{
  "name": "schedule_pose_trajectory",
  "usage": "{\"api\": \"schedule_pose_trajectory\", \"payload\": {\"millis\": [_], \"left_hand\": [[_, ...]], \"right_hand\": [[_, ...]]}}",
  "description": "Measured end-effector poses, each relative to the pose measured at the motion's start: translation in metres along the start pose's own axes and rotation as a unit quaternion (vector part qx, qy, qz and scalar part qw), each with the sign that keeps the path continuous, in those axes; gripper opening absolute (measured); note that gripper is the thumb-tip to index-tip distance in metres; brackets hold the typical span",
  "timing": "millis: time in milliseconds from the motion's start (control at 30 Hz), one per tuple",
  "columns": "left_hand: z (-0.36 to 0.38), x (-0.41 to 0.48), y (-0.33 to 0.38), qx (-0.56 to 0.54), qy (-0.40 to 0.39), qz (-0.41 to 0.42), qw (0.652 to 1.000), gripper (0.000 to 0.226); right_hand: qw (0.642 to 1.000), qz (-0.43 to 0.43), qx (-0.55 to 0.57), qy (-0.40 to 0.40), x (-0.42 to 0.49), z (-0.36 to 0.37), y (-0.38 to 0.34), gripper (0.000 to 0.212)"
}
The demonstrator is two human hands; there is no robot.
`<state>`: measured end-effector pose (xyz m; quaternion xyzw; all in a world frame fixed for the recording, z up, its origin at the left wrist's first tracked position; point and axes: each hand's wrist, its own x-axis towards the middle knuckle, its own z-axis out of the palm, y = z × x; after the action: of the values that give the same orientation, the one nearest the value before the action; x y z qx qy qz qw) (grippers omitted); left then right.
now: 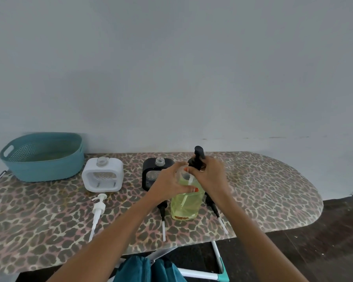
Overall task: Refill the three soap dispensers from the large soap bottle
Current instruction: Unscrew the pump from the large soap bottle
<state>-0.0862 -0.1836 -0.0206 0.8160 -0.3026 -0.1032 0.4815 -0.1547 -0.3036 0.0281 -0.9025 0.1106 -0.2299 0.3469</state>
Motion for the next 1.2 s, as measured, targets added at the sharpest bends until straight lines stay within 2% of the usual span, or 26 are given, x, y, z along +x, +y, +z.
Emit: {"api": "schedule_pose_trajectory", "payload": {"millis": [100, 433, 533, 700, 767, 867, 933, 1033, 1200], "left_hand": [[-0.001, 0.0, 0.0, -0.004, 0.002, 0.002, 1.0, 0.072], [-0.001, 0.003, -0.002, -0.019, 0.003, -0.008, 1.0, 0.079], [-0.001, 0.002, -0.003, -0.016, 0.0, -0.003, 1.0, 0.08], [-0.002, 0.002, -0.001, -0.021, 0.002, 0.002, 1.0, 0.078], [-0.002, 0.002, -0.001, -0.015, 0.0, -0.002, 1.0, 0.08], [-0.002, 0.002, -0.001, 0.004, 0.0, 0.001, 1.0, 0.078], [-0.002, 0.001, 0.0, -0.005, 0.0, 0.001, 1.0, 0.076], [-0.002, 0.0, 0.0, -0.013, -0.001, -0.003, 1.0, 0.078], [-0.002, 0.0, 0.0, -0.03, -0.007, -0.006, 1.0, 0.079]], "right_hand": [[1.0, -0.001, 0.029, 0.002, 0.001, 0.001, -0.004, 0.012], [0.995, -0.023, 0.07, -0.069, 0.014, -0.011, 0.004, 0.011], [0.985, -0.032, 0.107, -0.13, 0.018, -0.018, 0.008, 0.019], [0.949, -0.021, 0.187, -0.252, 0.029, -0.028, 0.008, 0.029], [0.954, -0.006, 0.183, -0.236, 0.028, -0.024, 0.009, 0.027], [0.982, 0.004, 0.15, -0.114, 0.022, -0.014, 0.009, 0.041], [0.988, 0.004, 0.14, -0.06, 0.019, -0.012, 0.01, 0.048], [0.988, 0.001, 0.144, -0.049, 0.015, -0.012, 0.011, 0.047], [0.979, 0.013, 0.193, -0.061, 0.011, -0.015, 0.012, 0.025]]}}
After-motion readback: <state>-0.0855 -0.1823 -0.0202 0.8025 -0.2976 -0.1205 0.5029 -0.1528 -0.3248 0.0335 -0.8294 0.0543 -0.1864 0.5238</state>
